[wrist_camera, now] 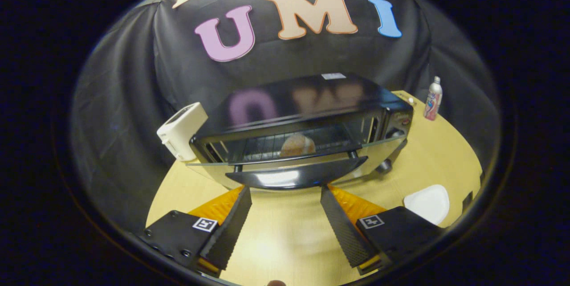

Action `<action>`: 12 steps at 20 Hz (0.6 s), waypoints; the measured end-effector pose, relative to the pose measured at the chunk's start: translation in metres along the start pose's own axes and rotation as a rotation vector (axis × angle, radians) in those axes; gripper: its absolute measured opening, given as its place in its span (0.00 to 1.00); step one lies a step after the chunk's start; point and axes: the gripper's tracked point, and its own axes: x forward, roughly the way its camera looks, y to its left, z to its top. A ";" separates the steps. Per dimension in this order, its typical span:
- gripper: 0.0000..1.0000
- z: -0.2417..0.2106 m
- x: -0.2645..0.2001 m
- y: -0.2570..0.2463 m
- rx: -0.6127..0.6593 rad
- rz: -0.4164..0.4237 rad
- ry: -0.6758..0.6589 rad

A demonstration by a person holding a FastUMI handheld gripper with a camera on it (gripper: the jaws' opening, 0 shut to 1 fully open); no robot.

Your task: Open the toaster oven, put the food inside, and close the toaster oven door.

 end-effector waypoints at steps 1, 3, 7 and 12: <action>0.99 0.006 0.002 0.002 0.003 0.004 -0.012; 0.99 0.015 0.006 0.004 0.004 0.008 -0.026; 0.99 0.031 0.001 0.008 0.008 0.017 -0.049; 0.99 0.087 -0.024 0.003 -0.026 -0.001 -0.153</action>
